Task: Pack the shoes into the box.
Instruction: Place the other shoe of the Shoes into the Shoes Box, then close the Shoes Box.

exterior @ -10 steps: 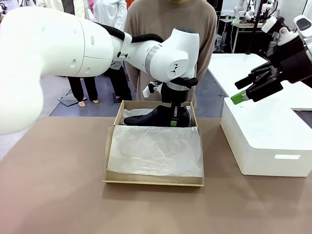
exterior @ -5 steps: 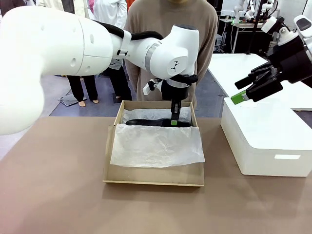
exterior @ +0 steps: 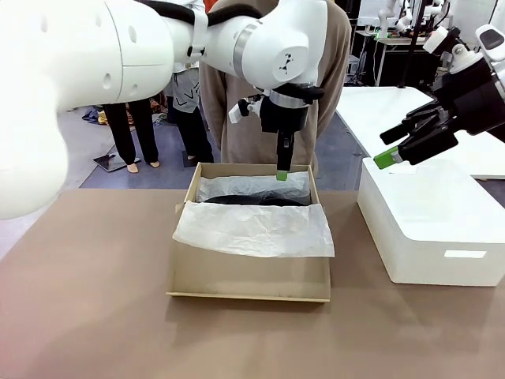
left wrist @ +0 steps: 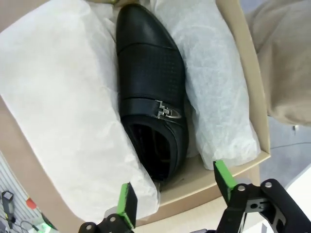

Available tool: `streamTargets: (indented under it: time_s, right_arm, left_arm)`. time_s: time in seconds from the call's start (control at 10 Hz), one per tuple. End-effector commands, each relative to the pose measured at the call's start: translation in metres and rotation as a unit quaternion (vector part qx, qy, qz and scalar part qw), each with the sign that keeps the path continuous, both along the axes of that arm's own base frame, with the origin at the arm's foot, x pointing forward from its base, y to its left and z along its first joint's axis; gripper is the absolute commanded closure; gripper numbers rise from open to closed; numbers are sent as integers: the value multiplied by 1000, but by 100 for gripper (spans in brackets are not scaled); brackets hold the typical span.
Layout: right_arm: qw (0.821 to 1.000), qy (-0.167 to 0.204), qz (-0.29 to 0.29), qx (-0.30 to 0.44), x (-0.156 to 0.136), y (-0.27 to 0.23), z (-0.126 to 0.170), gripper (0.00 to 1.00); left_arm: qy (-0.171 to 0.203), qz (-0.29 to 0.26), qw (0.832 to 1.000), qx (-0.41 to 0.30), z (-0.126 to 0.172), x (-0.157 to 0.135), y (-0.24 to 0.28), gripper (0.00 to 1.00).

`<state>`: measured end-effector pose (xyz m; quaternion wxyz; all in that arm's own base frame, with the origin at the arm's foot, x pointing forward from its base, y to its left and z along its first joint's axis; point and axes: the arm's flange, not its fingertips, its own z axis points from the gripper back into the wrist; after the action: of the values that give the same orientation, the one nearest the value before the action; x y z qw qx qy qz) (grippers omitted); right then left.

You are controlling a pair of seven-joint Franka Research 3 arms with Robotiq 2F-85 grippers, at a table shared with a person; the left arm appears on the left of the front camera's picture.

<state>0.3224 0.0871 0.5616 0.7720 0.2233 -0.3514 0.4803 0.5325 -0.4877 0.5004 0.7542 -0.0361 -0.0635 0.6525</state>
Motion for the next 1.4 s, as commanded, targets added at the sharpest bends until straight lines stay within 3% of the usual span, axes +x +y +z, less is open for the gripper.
streamTargets:
  time_s: [0.0,0.1,1.1,1.3]
  right_arm:
    - [1000,-8,12,11,4,0,1,0]
    - [1000,-8,12,11,4,0,1,0]
    - [1000,-8,12,11,4,0,1,0]
    - [1000,-8,12,11,4,0,1,0]
  left_arm:
    - [56,-3,998,-7,1,9,2,6]
    - [0,0,1000,0,0,0,0,6]
    - [8,-6,1000,-7,0,1,-1,6]
    - [-4,-141,990,-6,16,-8,27,6]
